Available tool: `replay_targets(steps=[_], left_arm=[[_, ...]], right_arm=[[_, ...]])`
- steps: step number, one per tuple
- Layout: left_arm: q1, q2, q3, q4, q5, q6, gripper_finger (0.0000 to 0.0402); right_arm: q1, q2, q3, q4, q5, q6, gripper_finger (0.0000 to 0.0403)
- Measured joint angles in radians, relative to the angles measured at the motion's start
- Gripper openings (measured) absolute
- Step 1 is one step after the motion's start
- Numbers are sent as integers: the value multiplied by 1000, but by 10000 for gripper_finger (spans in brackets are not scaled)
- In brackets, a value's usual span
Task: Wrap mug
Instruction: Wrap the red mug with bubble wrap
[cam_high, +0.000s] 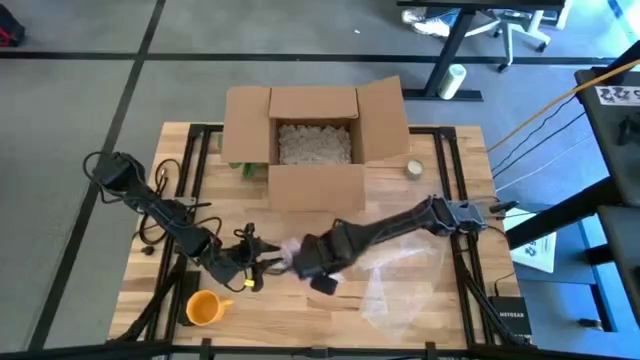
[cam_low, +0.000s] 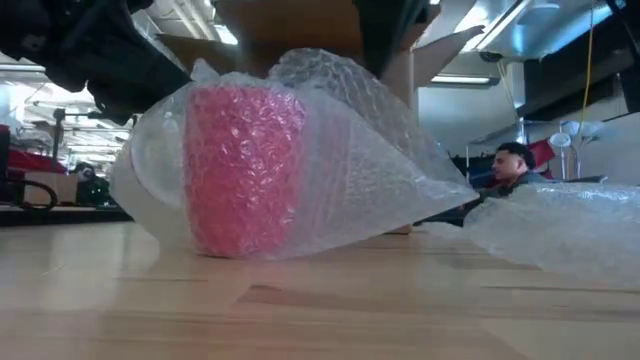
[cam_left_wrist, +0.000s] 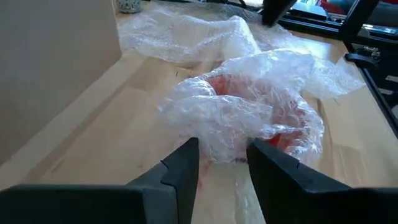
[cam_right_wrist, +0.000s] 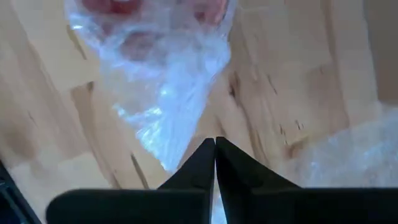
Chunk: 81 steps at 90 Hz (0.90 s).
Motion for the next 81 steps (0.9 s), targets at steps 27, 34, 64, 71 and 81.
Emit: replay_targets(steps=[27, 34, 64, 71, 81], left_arm=[[0, 0, 0, 0, 44, -2, 117], [0, 0, 0, 1, 60, -4, 117], [-32, 0, 0, 16, 118, -11, 117], [-44, 0, 0, 15, 119, -11, 117], [-47, 0, 0, 16, 119, -16, 117]], right_arm=[[95, 0, 0, 87, 229, 202, 0], [119, -1, -10, 156, 301, 240, 0], [234, -18, -342, 300, 358, 544, 0], [273, -72, -409, 319, 394, 625, 0], [316, -189, -492, 344, 486, 693, 0]])
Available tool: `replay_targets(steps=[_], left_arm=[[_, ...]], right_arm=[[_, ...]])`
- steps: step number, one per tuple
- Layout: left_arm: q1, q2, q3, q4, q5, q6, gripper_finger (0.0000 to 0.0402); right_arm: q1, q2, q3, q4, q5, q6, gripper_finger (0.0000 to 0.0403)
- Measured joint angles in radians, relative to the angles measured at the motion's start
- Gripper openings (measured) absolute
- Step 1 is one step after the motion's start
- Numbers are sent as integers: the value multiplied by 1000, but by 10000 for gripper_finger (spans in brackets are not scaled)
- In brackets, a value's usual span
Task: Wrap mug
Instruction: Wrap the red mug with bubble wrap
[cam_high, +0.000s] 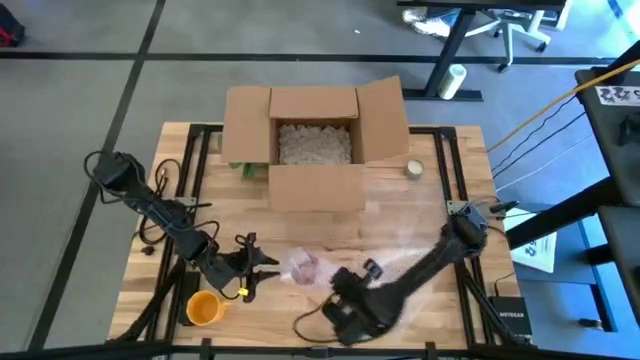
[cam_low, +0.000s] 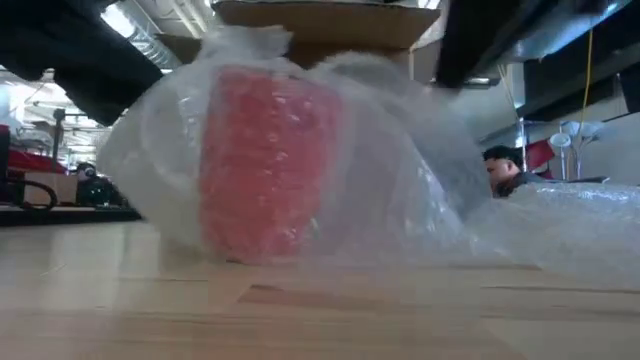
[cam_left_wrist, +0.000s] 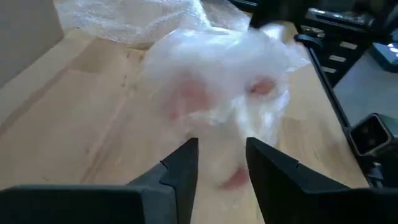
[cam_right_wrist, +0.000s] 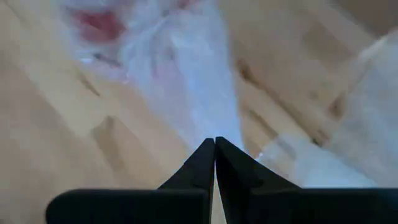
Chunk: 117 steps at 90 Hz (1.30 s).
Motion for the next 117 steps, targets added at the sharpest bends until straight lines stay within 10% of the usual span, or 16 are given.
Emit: replay_targets(steps=[22, 53, 95, 117], left_arm=[[1, 0, 0, 5, 2, -4, 117], [0, 0, 0, 6, 31, -4, 117], [19, -24, 0, 47, 32, 22, 117], [69, -27, 0, 43, 40, 49, 117]], right_arm=[[36, -223, -292, 215, 84, -4, 0], [68, -300, -880, 1229, 52, -182, 0], [-78, -552, -901, 823, -4, -581, 0], [-206, -545, -1002, 1116, -219, -782, 0]])
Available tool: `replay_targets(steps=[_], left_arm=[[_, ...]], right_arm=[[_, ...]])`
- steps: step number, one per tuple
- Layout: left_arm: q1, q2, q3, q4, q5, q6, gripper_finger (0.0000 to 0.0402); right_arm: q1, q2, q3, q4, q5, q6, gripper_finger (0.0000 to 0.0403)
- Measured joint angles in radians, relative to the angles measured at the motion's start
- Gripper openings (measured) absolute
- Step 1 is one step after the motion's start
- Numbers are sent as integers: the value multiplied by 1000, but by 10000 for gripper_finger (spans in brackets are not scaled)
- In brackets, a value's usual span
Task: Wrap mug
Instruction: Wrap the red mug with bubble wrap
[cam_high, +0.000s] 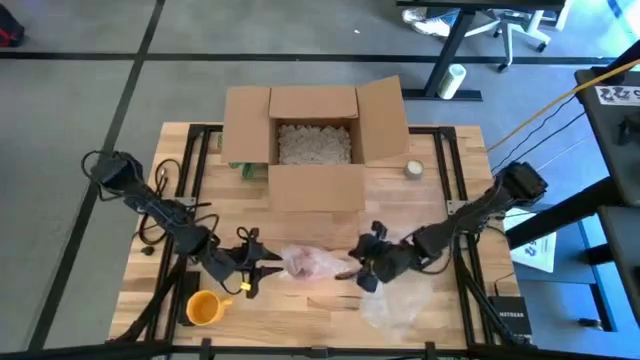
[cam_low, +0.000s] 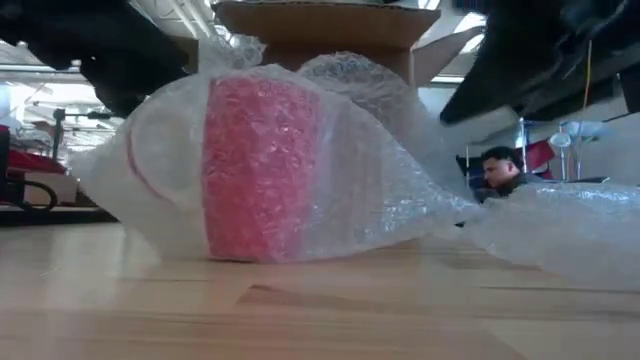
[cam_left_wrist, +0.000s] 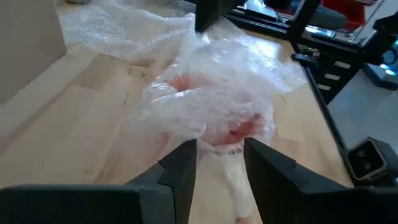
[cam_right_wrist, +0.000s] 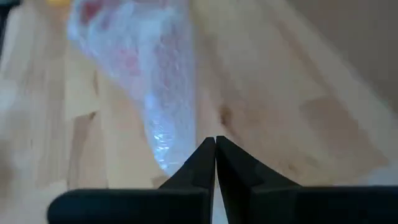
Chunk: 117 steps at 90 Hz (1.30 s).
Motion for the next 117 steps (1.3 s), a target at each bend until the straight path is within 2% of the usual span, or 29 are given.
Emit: replay_targets(steps=[16, 27, 62, 81, 117], left_arm=[[20, 0, 0, -3, 53, 0, 117], [21, 0, 0, -2, 58, -1, 117], [45, 0, 0, 0, 58, -20, 117], [52, 0, 0, 1, 58, -20, 117], [66, 0, 0, 3, 59, -23, 117]], right_arm=[[-16, -3, -18, 106, -3, -5, 0], [-15, -3, -14, 169, -56, 9, 0], [12, -2, -15, 187, -121, 91, 0], [11, 51, 5, 221, -167, 103, 0], [-23, 112, 149, 207, -110, -78, 0]])
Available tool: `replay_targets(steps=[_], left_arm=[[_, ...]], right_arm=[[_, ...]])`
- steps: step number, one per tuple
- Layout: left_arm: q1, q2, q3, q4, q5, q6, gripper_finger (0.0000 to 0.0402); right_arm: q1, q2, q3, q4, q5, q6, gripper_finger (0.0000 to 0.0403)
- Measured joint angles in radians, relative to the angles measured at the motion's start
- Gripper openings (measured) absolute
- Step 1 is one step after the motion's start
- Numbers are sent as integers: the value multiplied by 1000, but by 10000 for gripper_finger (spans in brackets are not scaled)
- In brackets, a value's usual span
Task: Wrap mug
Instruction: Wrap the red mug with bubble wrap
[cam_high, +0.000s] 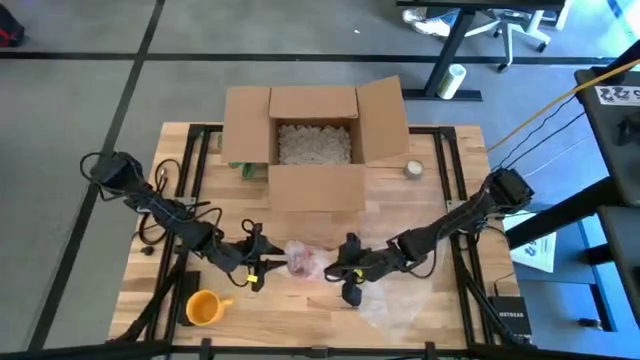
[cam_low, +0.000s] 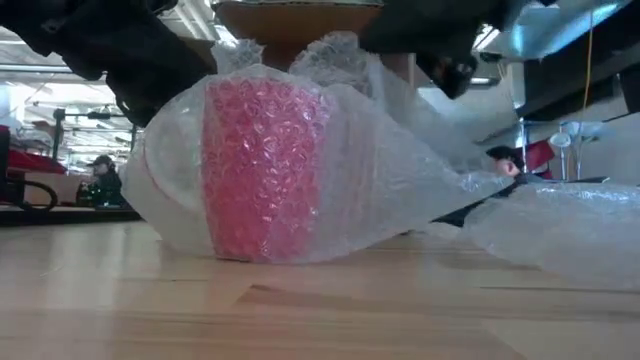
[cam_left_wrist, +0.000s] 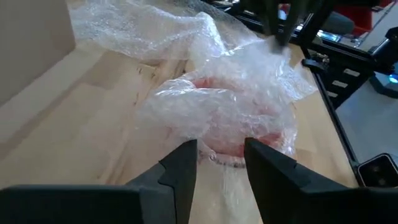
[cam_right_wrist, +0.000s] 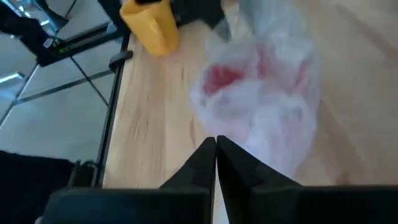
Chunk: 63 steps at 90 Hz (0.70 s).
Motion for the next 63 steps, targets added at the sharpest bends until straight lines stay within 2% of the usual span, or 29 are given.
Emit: replay_targets(steps=[29, 63], left_arm=[[0, 0, 0, -4, 2, 0, 117], [-1, 0, -6, -37, 6, -25, 117]], right_arm=[[-29, -1, 5, -41, -36, 6, 0], [10, -62, 5, -260, -21, 173, 0]])
